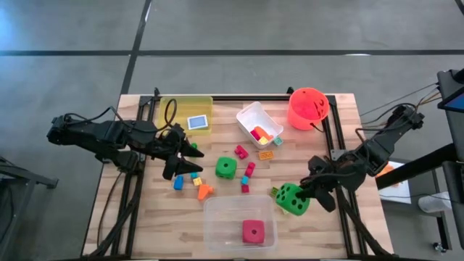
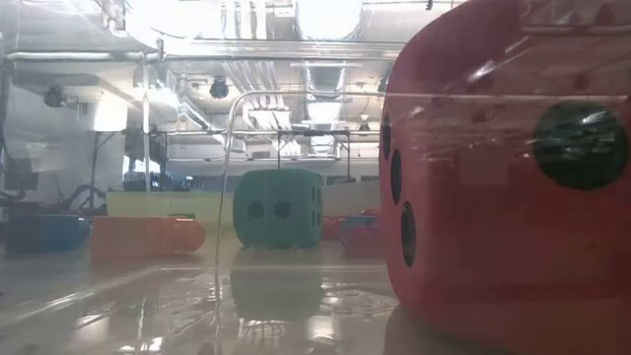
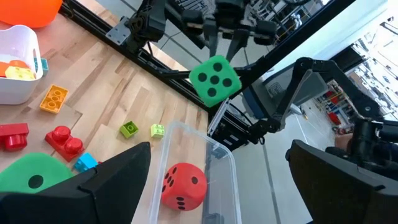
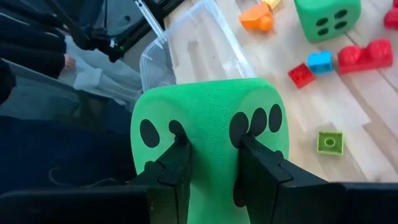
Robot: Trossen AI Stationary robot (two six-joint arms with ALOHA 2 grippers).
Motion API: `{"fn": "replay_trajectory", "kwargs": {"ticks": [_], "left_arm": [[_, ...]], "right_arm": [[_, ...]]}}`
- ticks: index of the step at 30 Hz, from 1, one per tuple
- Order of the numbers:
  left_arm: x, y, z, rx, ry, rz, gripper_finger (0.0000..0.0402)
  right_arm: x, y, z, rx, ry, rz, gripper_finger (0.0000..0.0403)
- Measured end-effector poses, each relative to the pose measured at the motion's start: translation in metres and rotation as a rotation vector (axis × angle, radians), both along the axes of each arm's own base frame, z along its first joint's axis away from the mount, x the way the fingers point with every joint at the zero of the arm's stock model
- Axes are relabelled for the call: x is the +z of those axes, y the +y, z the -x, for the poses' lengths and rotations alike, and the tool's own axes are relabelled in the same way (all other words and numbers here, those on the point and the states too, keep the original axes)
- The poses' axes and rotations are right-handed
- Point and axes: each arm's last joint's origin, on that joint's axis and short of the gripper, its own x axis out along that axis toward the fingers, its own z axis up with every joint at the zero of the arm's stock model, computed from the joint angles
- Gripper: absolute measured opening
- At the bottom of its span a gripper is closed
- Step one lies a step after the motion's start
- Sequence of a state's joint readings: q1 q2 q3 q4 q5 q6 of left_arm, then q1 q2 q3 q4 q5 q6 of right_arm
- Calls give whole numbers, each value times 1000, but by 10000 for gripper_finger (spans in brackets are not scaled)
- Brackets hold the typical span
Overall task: Pick & Place Toys
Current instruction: Put the green dice into the transparent bin
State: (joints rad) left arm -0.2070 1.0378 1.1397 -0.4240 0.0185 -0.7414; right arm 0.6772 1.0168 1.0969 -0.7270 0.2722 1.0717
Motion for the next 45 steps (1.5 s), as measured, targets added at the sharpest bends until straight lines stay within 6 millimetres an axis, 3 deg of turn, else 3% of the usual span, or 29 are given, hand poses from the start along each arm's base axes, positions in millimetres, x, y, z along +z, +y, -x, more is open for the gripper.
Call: {"fn": "replay_trajectory", "kwargs": {"ticks": [5, 12, 20, 28, 33, 45], "left_arm": [[0, 0, 0, 0, 0, 0, 369], [0, 0, 0, 0, 0, 0, 369], [0, 0, 0, 0, 1, -1, 369], [0, 0, 0, -2, 2, -6, 369], [-1, 0, 0, -6, 8, -13, 369], [2, 5, 26, -16, 50, -26, 369]], "right_arm": [[13, 4, -14, 20, 20, 78, 87], [27, 9, -52, 119, 18, 147, 84], [21, 14, -107, 239, 54, 265, 81], [25, 28, -145, 422, -30, 222, 80], [16, 29, -165, 450, 6, 192, 79], [-16, 43, -217, 494, 42, 307, 77]]}}
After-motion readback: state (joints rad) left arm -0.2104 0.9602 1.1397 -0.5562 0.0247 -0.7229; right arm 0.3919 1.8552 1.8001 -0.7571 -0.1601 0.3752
